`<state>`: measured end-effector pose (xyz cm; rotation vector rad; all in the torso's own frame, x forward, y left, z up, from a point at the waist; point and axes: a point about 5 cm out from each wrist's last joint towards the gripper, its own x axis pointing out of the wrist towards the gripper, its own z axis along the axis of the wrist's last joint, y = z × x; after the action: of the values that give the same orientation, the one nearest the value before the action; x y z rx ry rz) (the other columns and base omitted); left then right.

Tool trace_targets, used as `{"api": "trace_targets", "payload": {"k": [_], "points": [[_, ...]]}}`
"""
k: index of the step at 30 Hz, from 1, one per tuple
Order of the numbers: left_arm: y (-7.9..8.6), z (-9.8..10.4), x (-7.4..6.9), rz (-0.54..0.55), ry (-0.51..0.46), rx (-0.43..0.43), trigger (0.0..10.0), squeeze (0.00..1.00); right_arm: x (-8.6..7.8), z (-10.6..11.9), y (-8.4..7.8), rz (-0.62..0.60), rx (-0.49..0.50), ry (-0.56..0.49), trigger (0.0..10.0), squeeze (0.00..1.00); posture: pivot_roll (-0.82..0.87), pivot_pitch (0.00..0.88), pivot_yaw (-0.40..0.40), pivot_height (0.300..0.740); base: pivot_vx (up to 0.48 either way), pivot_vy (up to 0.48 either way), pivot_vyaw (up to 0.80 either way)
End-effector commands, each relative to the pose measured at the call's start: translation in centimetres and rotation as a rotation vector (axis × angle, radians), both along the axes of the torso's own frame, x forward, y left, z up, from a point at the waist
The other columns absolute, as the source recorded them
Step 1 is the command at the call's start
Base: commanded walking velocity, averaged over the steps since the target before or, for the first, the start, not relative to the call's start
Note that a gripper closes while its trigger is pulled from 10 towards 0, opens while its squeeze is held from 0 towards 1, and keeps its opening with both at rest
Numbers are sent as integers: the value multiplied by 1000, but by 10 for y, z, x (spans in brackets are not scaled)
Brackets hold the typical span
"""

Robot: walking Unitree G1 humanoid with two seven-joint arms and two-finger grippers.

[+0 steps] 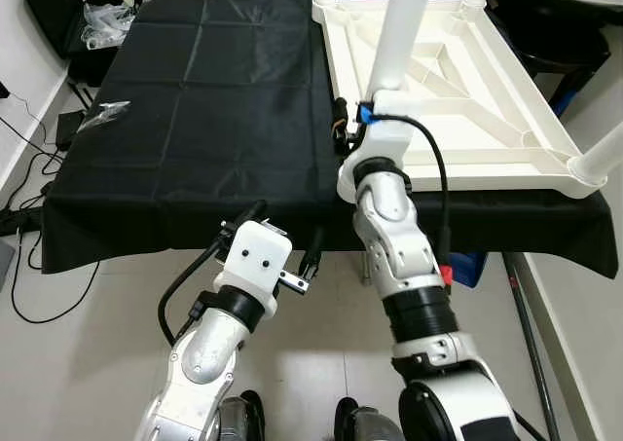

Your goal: Building children table

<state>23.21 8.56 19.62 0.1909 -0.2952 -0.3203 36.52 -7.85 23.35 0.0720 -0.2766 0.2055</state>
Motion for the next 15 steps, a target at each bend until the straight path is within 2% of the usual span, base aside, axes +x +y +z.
{"api": "trace_targets", "payload": {"k": [1, 4, 6, 7, 8, 11, 14, 15], "points": [[-1, -5, -1, -2, 16, 6, 10000, 0, -4, -28, 6, 298, -147, 84, 10000, 0, 186, 219, -74, 740, 0, 0, 0], [-1, -5, -1, -2, 16, 6, 10000, 0, -5, -31, 1, 370, -182, 92, 10000, 0, 186, 219, -74, 740, 0, 0, 0], [-1, -5, -1, -6, 14, 6, 10000, 0, 0, -39, -12, 481, -239, 143, 10000, 0, 189, 210, -79, 740, 0, 0, 0], [-1, -5, -1, -6, 14, 6, 10000, 0, 0, -39, -12, 481, -239, 143, 10000, 0, 189, 210, -79, 740, 0, 0, 0], [-2, -4, -1, -9, 11, 5, 10000, 0, 6, -39, -20, 566, -246, 172, 10000, 0, 191, 208, -78, 740, 0, 0, 0], [-3, -4, -1, -10, 10, 5, 10000, 0, 8, -35, -20, 625, -243, 169, 10000, 0, 199, 202, -76, 740, 0, 0, 0], [-2, -4, -2, -10, 7, 6, 10000, 0, 10, -26, -15, 750, -233, 164, 10000, 0, 208, 199, -78, 740, 0, 0, 0], [-2, -4, -2, -10, 7, 6, 10000, 0, 10, -26, -15, 750, -233, 164, 10000, 0, 208, 199, -78, 740, 0, 0, 0]]}}
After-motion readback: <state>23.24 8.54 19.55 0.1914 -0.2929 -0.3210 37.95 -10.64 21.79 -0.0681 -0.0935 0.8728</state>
